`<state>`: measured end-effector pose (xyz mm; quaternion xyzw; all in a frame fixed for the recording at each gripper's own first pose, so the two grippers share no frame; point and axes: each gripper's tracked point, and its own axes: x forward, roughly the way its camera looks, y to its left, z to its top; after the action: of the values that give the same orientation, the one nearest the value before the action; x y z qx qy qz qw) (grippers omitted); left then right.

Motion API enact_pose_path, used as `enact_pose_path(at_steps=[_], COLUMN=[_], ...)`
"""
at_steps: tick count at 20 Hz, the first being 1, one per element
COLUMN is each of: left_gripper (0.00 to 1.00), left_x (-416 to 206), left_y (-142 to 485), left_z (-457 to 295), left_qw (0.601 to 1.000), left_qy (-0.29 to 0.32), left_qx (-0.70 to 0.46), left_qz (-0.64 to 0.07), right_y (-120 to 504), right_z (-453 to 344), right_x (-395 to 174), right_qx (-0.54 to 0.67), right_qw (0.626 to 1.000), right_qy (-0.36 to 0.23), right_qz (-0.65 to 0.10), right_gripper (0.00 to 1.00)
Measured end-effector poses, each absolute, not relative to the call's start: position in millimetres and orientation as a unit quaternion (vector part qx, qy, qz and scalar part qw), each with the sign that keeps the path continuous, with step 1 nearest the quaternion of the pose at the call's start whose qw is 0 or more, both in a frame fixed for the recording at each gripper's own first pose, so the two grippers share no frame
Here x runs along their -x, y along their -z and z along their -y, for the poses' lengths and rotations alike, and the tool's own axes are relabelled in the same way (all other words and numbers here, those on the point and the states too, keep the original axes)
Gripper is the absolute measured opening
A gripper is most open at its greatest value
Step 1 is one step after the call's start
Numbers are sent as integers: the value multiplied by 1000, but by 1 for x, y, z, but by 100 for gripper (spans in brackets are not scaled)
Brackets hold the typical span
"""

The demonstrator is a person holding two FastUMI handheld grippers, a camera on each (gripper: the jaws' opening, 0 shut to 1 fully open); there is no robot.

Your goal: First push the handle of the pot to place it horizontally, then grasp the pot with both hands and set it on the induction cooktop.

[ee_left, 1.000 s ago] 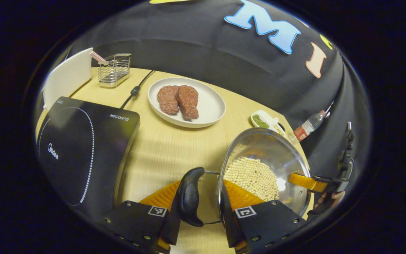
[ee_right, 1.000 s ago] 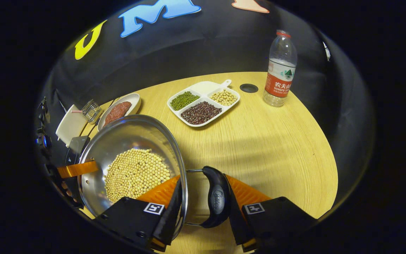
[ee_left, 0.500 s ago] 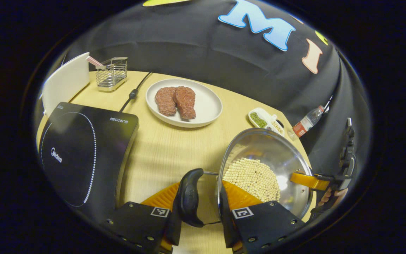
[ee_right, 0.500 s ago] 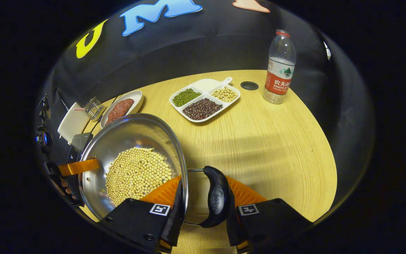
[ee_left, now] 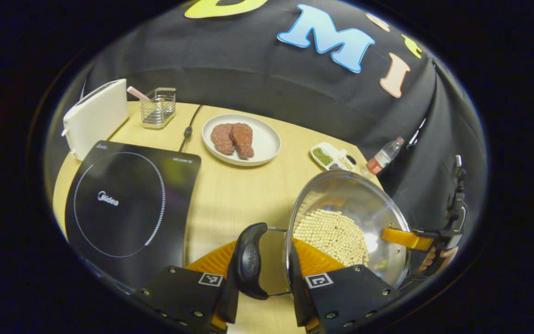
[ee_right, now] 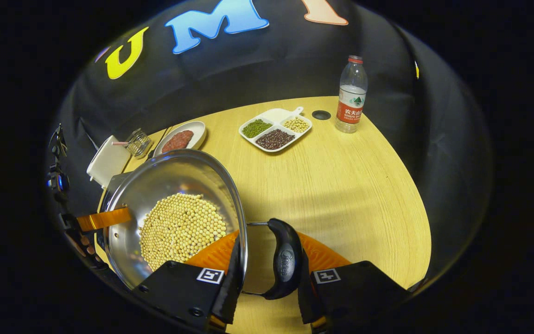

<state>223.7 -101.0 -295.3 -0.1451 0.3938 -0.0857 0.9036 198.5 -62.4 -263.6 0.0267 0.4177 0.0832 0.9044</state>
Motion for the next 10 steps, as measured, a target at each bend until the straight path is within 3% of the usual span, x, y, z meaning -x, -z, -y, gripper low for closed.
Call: enact_pose_path(at_steps=[1,2,9,10], left_gripper=[45,49,49,53], left_x=[-215,-207,-166,-163], left_y=[292,288,265,261], left_z=[95,88,22,10], left_qw=[903,903,908,909], left_qy=[85,84,73,72], left_qx=[148,152,161,161], left_qz=[-394,-393,-380,-378], right_y=[259,256,234,232], right_z=[57,51,-11,-23], right_x=[-191,-183,-144,-141], right_qx=[-28,-27,-15,-15], right_qw=[904,904,906,906], right_qy=[-85,-87,-99,-101], right_qz=[-418,-418,-412,-410], right_gripper=[55,55,53,55])
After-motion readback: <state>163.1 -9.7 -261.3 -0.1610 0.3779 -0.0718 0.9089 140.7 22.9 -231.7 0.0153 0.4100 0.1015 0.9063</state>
